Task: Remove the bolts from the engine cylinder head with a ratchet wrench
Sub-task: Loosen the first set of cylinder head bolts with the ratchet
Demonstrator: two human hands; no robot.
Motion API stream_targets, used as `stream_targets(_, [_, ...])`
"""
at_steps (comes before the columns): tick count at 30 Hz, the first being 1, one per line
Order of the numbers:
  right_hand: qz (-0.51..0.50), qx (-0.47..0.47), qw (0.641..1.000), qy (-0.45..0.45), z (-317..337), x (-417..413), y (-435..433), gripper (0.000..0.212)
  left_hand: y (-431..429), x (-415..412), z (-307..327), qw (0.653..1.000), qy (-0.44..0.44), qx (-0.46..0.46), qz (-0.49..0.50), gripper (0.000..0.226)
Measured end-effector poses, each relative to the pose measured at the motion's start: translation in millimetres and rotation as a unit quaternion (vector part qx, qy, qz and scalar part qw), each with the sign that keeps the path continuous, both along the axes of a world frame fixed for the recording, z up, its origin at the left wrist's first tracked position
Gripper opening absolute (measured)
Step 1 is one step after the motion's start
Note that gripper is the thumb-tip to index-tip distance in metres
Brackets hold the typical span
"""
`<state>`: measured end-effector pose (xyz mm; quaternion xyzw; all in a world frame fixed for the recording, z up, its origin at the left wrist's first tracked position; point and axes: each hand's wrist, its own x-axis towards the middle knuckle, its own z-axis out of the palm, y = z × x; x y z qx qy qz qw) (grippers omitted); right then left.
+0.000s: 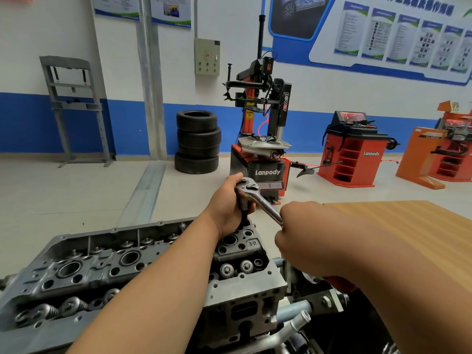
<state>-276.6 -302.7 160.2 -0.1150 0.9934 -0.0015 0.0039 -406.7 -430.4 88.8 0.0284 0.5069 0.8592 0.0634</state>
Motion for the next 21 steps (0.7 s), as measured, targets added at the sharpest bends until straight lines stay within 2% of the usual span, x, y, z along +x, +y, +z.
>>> stream_targets(4, [0.012,-0.045,0.999,-0.018,1,7,-6,0.012,-1,1,0,1.0,-0.01,0.014,-0.008,0.033])
stream_targets(8, [-0.018,-0.035,0.999,-0.007,-1,-8,11,0.007,-3,1,1,1.0,-0.001,-0.021,-0.017,0.036])
stream_targets(11, [-0.057,0.006,0.997,0.056,-1,-30,34,0.015,-3,2,-1,0.998,0.012,-0.058,0.005,0.04])
stream_targets(14, [-0.065,0.073,0.987,0.127,-4,-47,44,0.012,-3,4,-3,0.995,0.022,-0.09,0.039,0.042])
stream_targets(21, [-0.026,0.151,0.979,0.133,-5,-68,36,0.018,-4,1,-10,0.993,0.04,-0.101,0.046,0.043])
